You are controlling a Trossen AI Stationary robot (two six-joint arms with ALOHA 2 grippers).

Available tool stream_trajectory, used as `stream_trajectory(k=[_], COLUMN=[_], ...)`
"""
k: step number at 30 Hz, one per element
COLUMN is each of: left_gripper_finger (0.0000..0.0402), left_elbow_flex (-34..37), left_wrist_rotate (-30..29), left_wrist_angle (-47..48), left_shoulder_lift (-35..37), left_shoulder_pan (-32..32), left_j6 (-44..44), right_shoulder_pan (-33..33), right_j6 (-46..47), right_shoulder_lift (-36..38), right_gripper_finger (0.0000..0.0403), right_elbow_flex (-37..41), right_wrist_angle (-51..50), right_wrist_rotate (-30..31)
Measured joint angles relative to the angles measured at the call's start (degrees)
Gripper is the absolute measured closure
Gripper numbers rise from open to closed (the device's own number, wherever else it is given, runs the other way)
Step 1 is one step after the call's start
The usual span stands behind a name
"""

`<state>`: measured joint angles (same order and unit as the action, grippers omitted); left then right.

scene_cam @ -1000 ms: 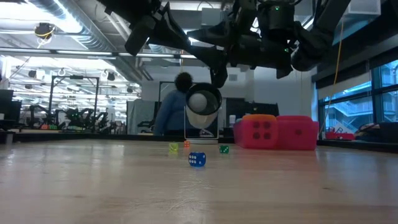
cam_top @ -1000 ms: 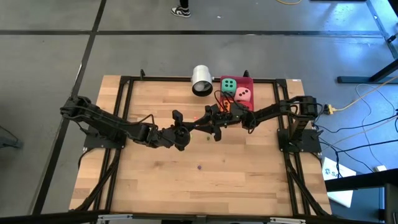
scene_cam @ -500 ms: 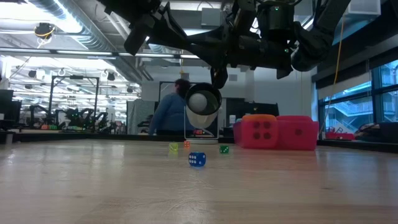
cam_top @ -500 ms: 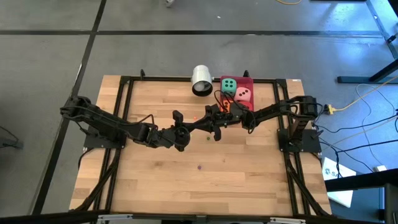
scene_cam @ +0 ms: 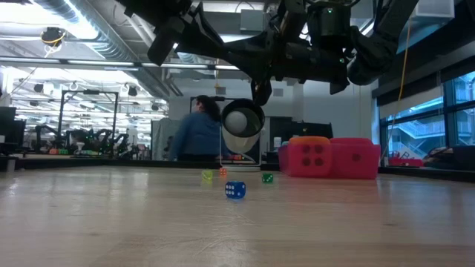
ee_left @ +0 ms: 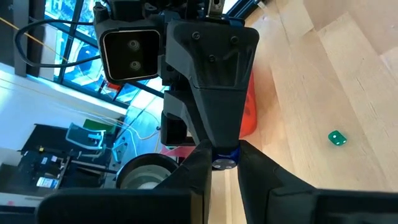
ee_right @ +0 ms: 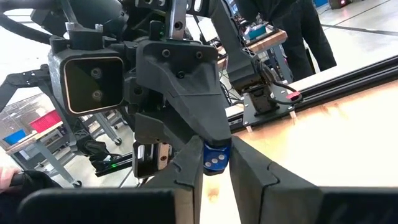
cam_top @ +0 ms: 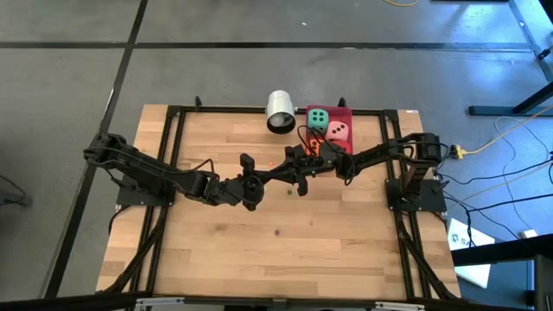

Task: Pick & Place Dice
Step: Put the left small blue dice into the red bin

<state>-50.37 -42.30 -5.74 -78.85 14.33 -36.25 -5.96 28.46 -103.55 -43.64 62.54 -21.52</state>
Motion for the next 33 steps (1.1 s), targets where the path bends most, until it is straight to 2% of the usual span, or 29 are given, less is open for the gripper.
stream_trajectory(k=[8, 20, 28, 33], left_gripper_finger=[0.0314, 0.0232, 0.0227, 0.0228], left_elbow_flex=[0.0, 0.0, 0.0, 0.0], left_wrist_rotate=[0.3, -0.1, -7.8, -5.9], left_wrist_angle=[-0.3, -0.5, -0.4, 0.6], left_shoulder_lift=[0.0, 0.0, 0.2, 3.2], left_shoulder_pan=[0.1, 3.1, 5.5, 6.7], left_j6=[0.5, 1.2, 1.6, 5.0], right_shoulder_pan=[0.0, -0.1, -0.1, -0.1], right_j6=[-0.4, -0.6, -0.5, -0.4], right_shoulder_lift=[0.0, 0.0, 0.0, 1.3], right_gripper_finger=[0.0343, 0.0344, 0.0344, 0.0344], right_elbow_flex=[0.0, 0.0, 0.0, 0.0], right_wrist_angle=[0.0, 0.0, 0.0, -0.2], right_wrist_rotate=[-0.5, -1.9, -3.8, -6.1])
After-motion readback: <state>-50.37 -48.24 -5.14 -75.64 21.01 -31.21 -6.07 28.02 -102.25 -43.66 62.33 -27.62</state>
